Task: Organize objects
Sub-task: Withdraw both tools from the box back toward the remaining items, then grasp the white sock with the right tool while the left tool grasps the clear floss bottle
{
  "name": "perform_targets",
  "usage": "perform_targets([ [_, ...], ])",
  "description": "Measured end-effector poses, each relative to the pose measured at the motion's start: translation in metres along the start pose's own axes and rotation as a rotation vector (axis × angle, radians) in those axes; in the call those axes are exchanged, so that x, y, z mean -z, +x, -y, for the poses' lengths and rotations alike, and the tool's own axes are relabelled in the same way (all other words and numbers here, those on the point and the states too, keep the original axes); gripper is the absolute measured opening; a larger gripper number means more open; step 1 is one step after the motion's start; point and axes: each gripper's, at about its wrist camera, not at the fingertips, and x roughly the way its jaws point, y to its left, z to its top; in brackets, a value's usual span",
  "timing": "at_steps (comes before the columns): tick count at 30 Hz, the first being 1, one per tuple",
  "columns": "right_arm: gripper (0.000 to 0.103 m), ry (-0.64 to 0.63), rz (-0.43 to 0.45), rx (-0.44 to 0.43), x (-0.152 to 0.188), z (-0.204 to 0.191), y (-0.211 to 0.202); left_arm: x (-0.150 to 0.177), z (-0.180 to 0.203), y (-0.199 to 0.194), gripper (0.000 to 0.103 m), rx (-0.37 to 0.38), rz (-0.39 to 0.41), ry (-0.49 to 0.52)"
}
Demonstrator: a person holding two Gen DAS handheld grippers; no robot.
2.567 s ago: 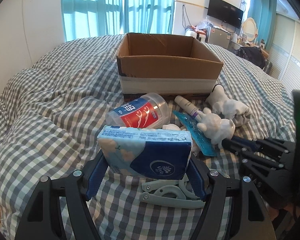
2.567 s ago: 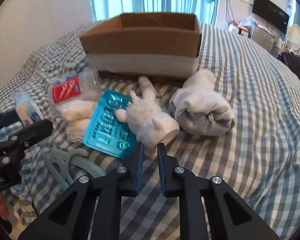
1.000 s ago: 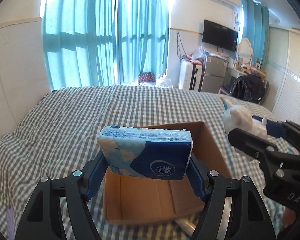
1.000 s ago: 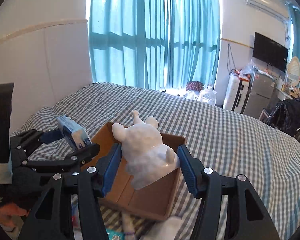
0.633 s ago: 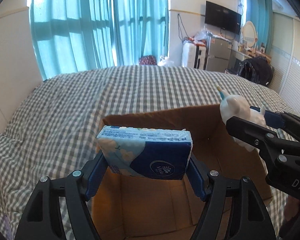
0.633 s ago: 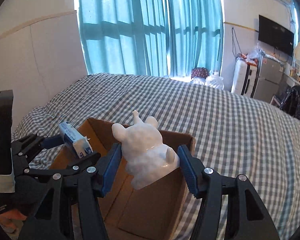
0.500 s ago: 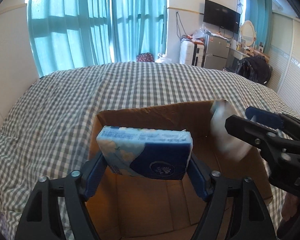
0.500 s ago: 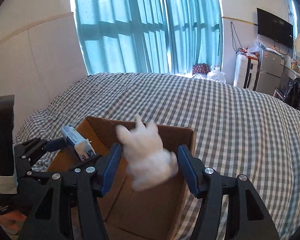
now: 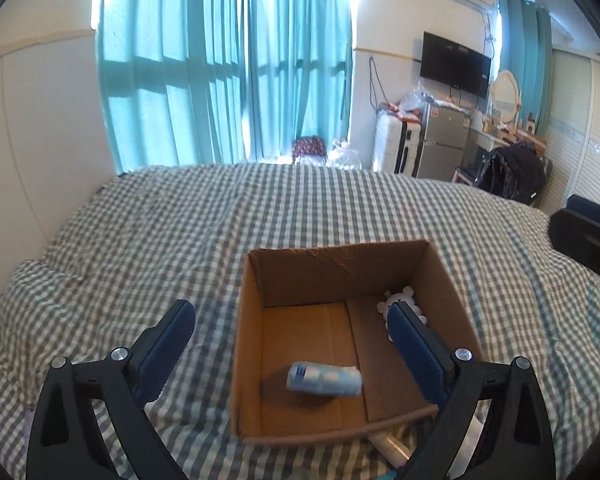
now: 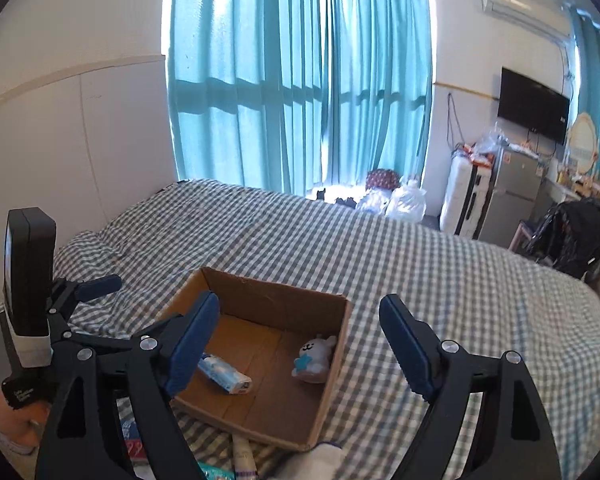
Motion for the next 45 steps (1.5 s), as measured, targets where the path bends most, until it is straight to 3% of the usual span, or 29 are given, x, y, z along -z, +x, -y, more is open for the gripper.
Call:
perform_targets([
  [7, 0.089, -0.037, 0.032, 0.042, 0.011, -0.016, -0.068, 0.016, -0.002, -0.052, 0.103, -0.005, 0.041, -0.017],
  [16, 0.090, 0.001, -0.019, 0.105, 0.069, -0.029, -0.093, 0.066, 0.004, -0.078, 0.103, -0.067, 0.013, -0.040],
  [22, 0.090, 0.055, -0.119, 0.133, 0.121, -0.021, -0.074, 0.100, 0.010, -0.064, 0.103, -0.131, -0.058, -0.049],
  [25, 0.090, 0.103, -0.183, 0.099, 0.140, -0.013, -0.054, 0.112, 0.008, -0.052, 0.103, -0.157, -0.093, -0.088],
  [29, 0.090, 0.120, -0.273, 0.099, 0.165, -0.002, -0.018, 0.123, 0.008, -0.032, 0.103, -0.146, -0.139, -0.131],
  [36, 0.090, 0.160, -0.347, 0.089, 0.196, 0.012, 0.021, 0.145, 0.014, 0.001, 0.103, -0.252, -0.198, -0.145],
  [39, 0.090, 0.161, -0.366, 0.070, 0.202, 0.015, 0.030, 0.143, 0.012, 0.013, 0.103, -0.220, -0.222, -0.169],
  [45, 0.090, 0.169, -0.356, 0.060, 0.212, 0.014, 0.038, 0.151, 0.022, 0.026, 0.103, -0.262, -0.237, -0.135],
])
